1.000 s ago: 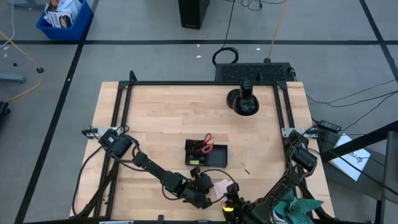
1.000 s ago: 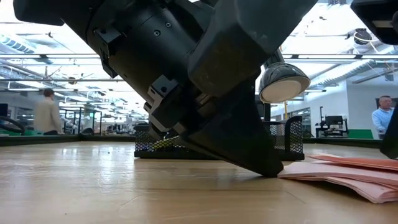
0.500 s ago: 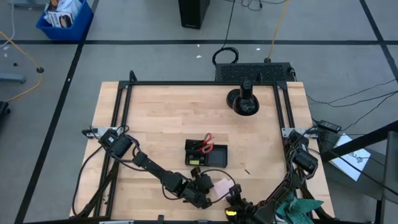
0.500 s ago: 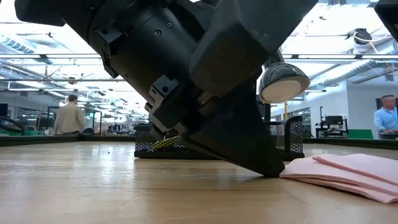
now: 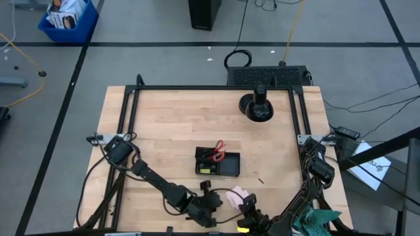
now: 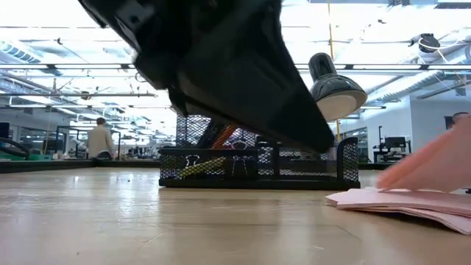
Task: Pick and place office supplies into organizer
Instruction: Put the top pink sticky notes into the black desk organizer
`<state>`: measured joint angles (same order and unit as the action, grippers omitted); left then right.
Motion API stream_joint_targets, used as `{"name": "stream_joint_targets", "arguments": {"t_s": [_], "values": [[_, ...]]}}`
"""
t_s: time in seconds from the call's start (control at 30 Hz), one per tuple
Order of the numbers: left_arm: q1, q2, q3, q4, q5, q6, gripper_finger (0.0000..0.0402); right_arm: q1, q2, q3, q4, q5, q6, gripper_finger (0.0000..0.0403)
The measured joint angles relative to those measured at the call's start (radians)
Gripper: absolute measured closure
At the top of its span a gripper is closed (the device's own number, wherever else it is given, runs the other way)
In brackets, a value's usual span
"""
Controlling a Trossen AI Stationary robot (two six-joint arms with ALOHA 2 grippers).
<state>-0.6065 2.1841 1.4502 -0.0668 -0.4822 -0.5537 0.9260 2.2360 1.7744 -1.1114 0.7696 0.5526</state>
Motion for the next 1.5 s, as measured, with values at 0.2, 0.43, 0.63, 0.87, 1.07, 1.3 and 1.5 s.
{"name": "stream_joint_targets", "arguments": {"t_s": [0.2, 0.43, 0.63, 0.87, 1.07, 1.3, 1.5], "values": [[-0.037, -0.051, 0.000, -0.091, -0.008, -0.014, 0.0396, 0.001, 0.000, 0.027, -0.030, 0.044, 0.011, 0.0402], [-0.083, -0.080, 0.001, -0.256, -0.019, -0.090, 0.0396, -0.009, -0.001, 0.126, -0.122, 0.139, 0.010, 0.0402], [-0.120, -0.083, 0.001, -0.336, -0.036, -0.144, 0.0396, -0.085, -0.002, 0.151, -0.182, 0.176, 0.014, 0.0402], [-0.195, -0.135, 0.001, -0.453, -0.207, -0.160, 0.0396, -0.173, -0.002, 0.145, -0.216, 0.219, 0.078, 0.0403], [-0.277, -0.210, 0.003, -0.572, -0.333, -0.220, 0.0396, -0.234, -0.003, 0.145, -0.255, 0.191, 0.125, 0.0403], [-0.363, -0.248, 0.002, -0.610, -0.445, -0.237, 0.0396, -0.300, -0.003, 0.145, -0.251, 0.148, 0.126, 0.0403], [-0.386, -0.249, 0.002, -0.646, -0.463, -0.265, 0.0396, -0.350, -0.003, 0.077, -0.207, 0.124, 0.115, 0.0403]]}}
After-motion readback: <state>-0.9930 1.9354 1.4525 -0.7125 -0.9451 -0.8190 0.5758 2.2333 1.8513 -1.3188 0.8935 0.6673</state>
